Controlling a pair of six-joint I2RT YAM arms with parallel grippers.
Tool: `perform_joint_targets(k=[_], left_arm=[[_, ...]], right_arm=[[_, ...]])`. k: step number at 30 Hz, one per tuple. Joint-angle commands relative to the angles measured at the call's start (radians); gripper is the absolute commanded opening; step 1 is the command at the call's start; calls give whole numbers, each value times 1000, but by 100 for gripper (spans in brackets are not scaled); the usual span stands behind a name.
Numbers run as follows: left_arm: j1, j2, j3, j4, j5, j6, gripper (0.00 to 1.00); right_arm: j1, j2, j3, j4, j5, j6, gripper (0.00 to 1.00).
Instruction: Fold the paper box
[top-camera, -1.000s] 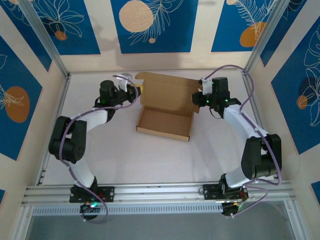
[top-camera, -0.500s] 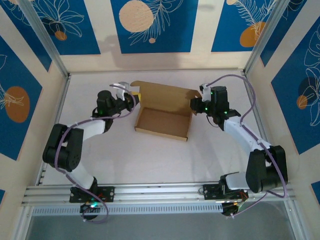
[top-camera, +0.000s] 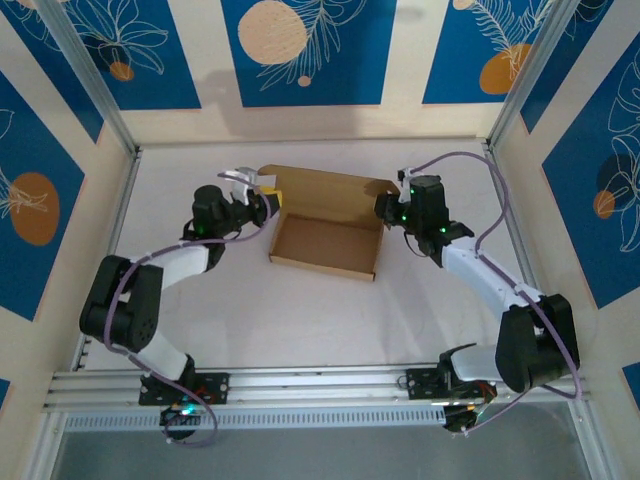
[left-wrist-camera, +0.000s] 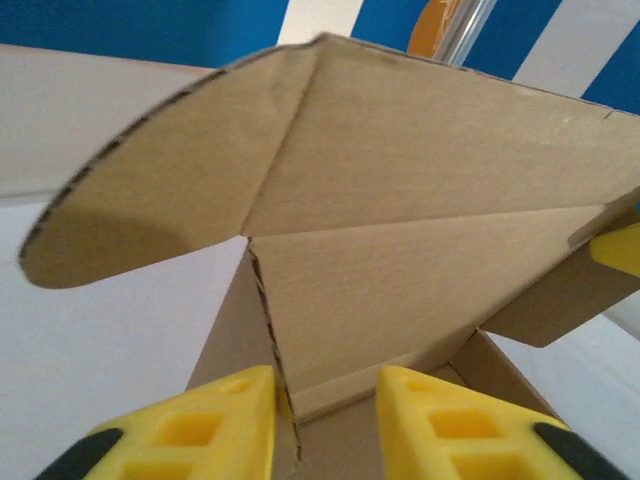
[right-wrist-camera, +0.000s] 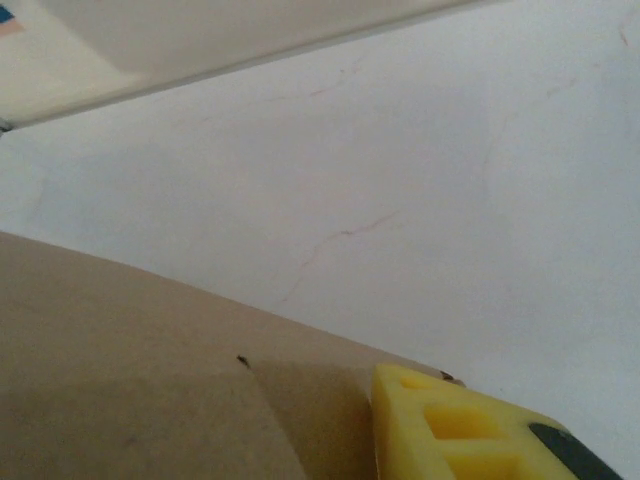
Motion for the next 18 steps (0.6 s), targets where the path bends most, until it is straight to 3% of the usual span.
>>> perform_joint_targets(k=[1,4,7,11,14,18], left_arm=[[-21,-48,35,-152,29,140,38],[-16,-43,90,-283,49,264,40],[-9,-22,116,-315,44,292,40],[-6,-18,113,-309,-69,309,32],[-5,-29,101,-301,-205,332,34],[2,-22,107,-283,-232,356,36]], right_arm=[[8,6,18,37,-109,-184,31],[-2,9,30,14,-184,-299,31],[-12,20,52,-17,-213,-355,27],[-32,40,92,-65,-210,-371,22],[-53,50,111,-88,-229,-362,22],[-67,51,112,-90,-260,-376,22]])
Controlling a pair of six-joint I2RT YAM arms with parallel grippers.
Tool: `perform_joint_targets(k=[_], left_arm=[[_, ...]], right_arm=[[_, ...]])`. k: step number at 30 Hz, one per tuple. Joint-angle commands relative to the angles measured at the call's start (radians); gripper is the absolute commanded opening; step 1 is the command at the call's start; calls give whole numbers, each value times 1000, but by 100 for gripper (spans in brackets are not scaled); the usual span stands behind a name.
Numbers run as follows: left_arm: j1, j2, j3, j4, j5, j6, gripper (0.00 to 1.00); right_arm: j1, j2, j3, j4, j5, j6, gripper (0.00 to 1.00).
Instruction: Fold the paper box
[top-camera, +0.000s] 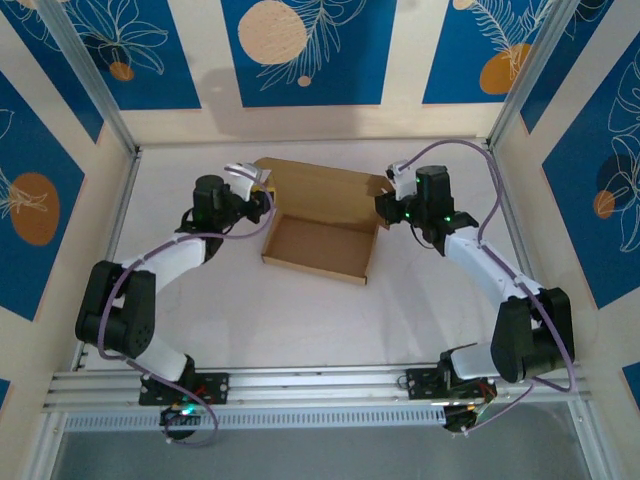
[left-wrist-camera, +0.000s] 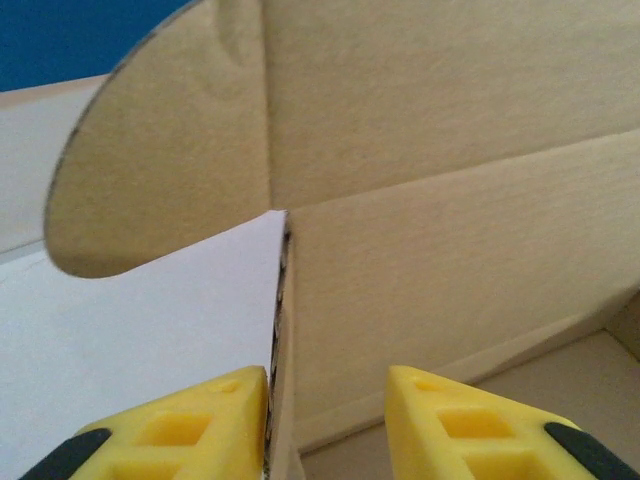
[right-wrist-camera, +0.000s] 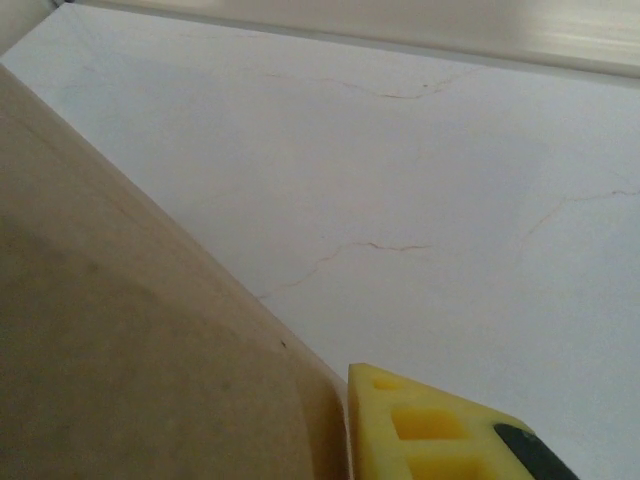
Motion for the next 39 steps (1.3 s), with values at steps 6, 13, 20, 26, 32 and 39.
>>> perform_joint_targets(k=[6,13,20,26,32,39], left_arm=[[4,58,34,43,16,34,23],[4,40,6,83,-10,6,0],[4,-4,-24,63,-84,41,0],[5,-5,-7,52,-84,47,0],[4,7,-1,69,-62,19,0],[1,5,-22,108,-42,-51,0]], right_arm=[[-13,8,29,-16,-99,-46,21],[-15,29,68,-84,-22,13,38],[-38,10,58,-115,63,-47,52],[-57,-2,37,-105,-31,-118,44],[-45,35,65,-103,-100,-121,32],[27,72,88,-85,-93,-79,15]])
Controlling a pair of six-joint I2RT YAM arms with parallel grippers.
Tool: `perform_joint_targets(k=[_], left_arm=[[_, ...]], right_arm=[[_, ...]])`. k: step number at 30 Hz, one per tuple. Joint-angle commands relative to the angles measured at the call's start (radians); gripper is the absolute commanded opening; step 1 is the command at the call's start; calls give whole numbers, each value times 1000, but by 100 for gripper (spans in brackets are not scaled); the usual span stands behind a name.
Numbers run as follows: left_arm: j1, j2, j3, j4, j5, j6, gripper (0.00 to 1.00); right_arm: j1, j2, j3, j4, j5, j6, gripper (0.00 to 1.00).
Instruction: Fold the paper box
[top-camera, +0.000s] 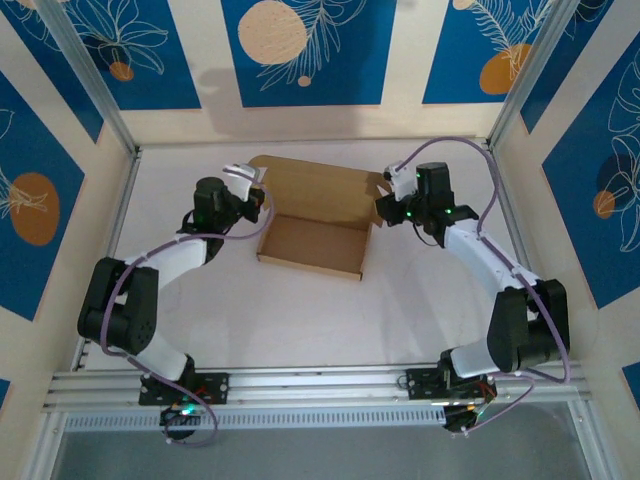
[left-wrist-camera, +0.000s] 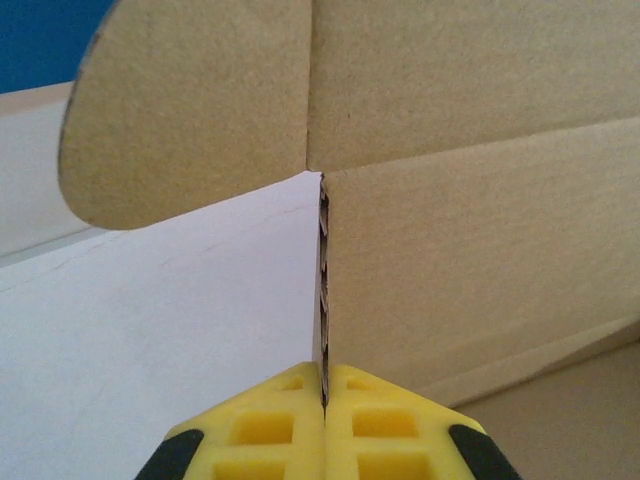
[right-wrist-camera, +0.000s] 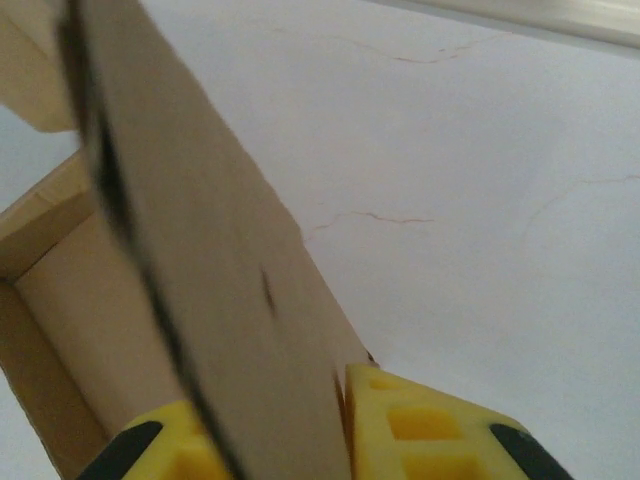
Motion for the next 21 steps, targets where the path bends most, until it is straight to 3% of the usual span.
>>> perform_joint_targets(k=[1,6,13,16,21], left_arm=[[-4,-22,-12,71,38,-58,0],[-15,-59,-49,95,40,-102,0],[-25,-116,-95,95,28,-121,0],[-28,-137,-116,114,19,-149,0],[-49,-146,-150,167,-27,-217,0]], right_arm=[[46,21,36,15,-31,44,12],[74,44,61,15,43,261,0],[104,39,79,5,212,572,0],[148,24,40,53,339,688,0],[207,-11,-57,198,484,740,0]])
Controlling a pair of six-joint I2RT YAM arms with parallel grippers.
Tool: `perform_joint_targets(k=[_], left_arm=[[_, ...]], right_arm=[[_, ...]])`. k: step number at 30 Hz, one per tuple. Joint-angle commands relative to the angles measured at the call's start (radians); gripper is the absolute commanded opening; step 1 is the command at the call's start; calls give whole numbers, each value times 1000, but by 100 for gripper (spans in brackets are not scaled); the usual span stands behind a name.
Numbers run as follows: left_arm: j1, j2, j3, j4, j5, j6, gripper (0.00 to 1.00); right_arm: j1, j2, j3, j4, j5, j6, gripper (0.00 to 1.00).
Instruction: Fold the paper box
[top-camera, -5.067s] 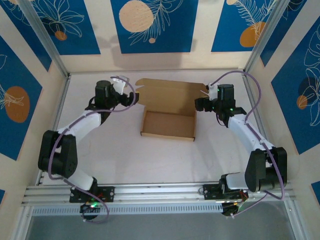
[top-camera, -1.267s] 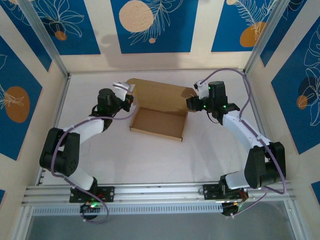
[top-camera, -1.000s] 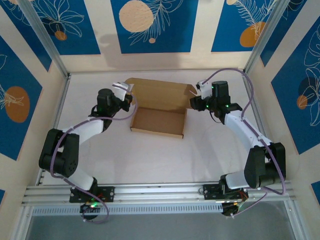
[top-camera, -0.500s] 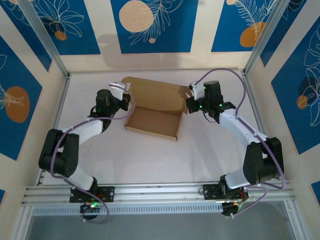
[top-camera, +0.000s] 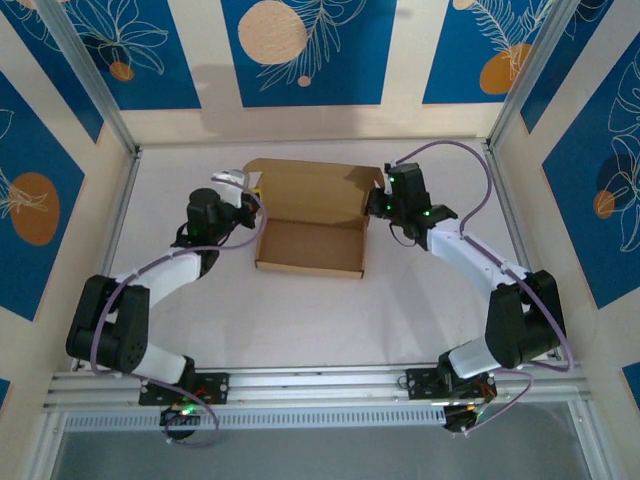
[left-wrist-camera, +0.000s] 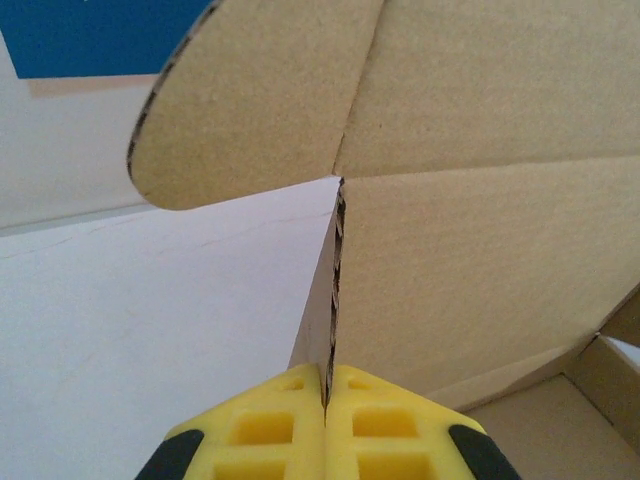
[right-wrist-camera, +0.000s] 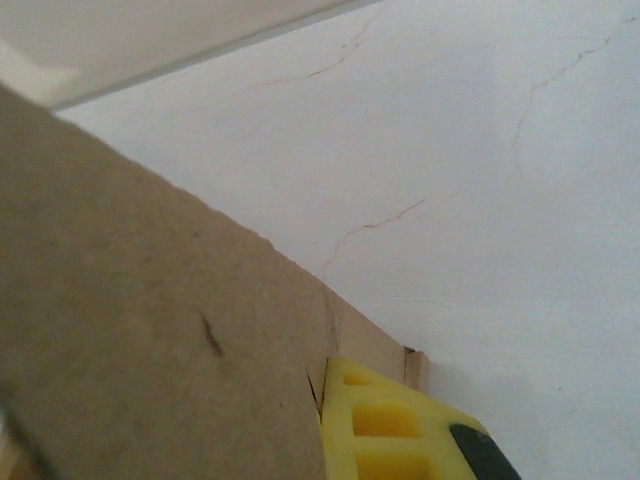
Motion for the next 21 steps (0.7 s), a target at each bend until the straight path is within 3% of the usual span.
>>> perform_joint_targets(k=[1,5,11,21], left_arm=[[-43,-28,-28,101,-4,-70,0],[-74,-37,-89,224,-90,-94,0],[-101,16,-175,450,-165,-119,0],[-220,93,-270,647,-328,-11,4]], right_arm=[[46,-36,-63,132,94,92,0],[100,-61,-128,230,148,-20,0],[125,-116,-258,377,181,-58,0],[148,-112,-313,440,197,-71,0]])
